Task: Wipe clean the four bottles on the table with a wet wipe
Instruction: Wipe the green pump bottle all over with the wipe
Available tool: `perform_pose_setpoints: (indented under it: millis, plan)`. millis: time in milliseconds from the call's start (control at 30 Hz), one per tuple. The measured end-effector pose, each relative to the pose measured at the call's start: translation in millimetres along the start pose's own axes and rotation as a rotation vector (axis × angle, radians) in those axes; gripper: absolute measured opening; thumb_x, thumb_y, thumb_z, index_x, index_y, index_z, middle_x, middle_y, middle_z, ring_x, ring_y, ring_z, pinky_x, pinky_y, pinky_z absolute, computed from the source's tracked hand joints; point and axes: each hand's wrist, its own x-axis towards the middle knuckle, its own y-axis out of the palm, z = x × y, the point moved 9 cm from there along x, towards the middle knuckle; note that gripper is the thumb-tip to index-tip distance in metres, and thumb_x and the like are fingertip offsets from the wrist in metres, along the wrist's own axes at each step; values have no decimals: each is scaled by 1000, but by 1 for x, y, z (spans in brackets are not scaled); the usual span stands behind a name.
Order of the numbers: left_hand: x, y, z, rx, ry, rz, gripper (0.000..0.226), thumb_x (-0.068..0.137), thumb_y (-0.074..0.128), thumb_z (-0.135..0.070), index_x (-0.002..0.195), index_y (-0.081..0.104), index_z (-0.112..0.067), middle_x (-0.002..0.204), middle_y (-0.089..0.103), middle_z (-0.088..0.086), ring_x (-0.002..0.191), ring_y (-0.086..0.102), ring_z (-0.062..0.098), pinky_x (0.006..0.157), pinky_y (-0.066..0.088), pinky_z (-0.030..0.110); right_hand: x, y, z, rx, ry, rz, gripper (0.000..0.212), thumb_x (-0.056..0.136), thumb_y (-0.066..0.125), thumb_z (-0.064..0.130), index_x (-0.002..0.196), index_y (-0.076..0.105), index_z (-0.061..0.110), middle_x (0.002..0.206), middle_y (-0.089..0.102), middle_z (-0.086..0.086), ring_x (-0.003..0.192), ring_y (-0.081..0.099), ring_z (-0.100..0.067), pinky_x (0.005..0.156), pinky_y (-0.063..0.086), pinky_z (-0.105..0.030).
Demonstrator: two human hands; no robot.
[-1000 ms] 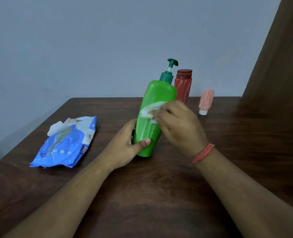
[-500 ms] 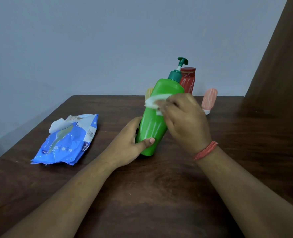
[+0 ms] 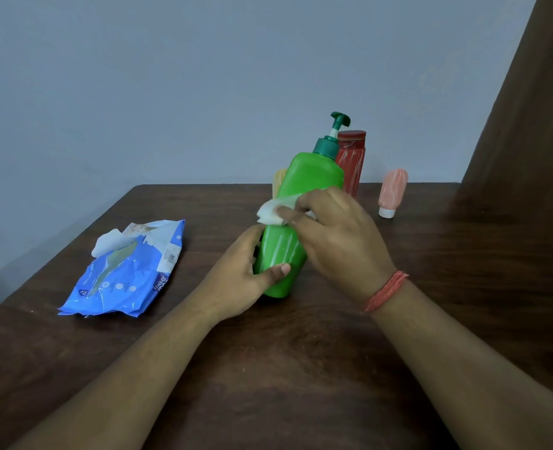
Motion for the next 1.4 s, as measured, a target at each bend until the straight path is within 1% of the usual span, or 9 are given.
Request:
perform_pose_setpoints:
  millis: [100,200,333,600,833,1067,1167,1300,1400]
  plan:
    - [0,-1,3,-30,-29,3,49,91,75,-27,127,46,-42,114,64,-14,93,63,-11,72,47,6,-2,-4,-19,100,145,-31,27,90,61,3,114,72,8,95,63,-9,86,56,-29,70,50,-43]
    - [0,-2,8,-135,-65,-7,44,89,74,-26,122,50,-42,114,67,-8,95,67,-3,77,51,13,-8,11,-2,202,17,113,26,89,61,1,112,71,3,96,64,-12,87,61,-32,72,53,-43]
    - [0,-3,12,-227,-98,-14,45,82,73,-33,121,53,-34,108,71,-13,96,68,-2,77,53,16,-8,11,-15,278,171,83,21,92,64,4,111,71,0,94,65,-12,86,62,-29,73,54,-44]
    - [-1,-4,13,-257,-115,-17,45,81,73,-37,121,53,-36,109,71,-20,101,68,0,80,53,17,-7,15,-1,304,109,139,9,90,70,6,95,73,0,93,67,-12,85,64,-27,73,55,-42]
    - [-1,-5,16,-314,-130,-35,38,89,72,-20,121,54,-31,113,70,-8,98,68,-2,77,53,15,-10,19,-2,342,134,145,5,90,69,5,92,71,1,92,66,-11,84,63,-28,72,54,-43]
    - [-1,-4,17,-332,-140,-39,44,81,73,-32,121,54,-31,113,70,-6,100,68,0,77,54,16,-9,21,-10,357,210,107,4,90,68,6,92,71,3,92,65,-8,85,62,-24,74,54,-42]
    - [-1,-6,22,-352,-153,-54,48,82,76,-36,125,55,-31,116,72,-9,110,68,9,83,55,21,-14,33,13,399,58,248,5,91,68,8,92,71,4,91,64,-9,83,62,-27,71,54,-43]
    - [-1,-7,27,-363,-180,-56,51,79,77,-44,124,55,-36,116,71,-16,110,68,10,83,56,22,-16,31,-12,415,227,179,5,91,69,12,92,71,7,93,64,-5,85,61,-21,73,53,-40]
    - [-1,-8,30,-386,-188,-68,51,80,77,-42,125,56,-31,117,72,-11,111,68,10,87,57,25,-18,40,7,432,114,280,5,91,69,13,92,69,8,91,62,-4,82,60,-20,69,53,-39]
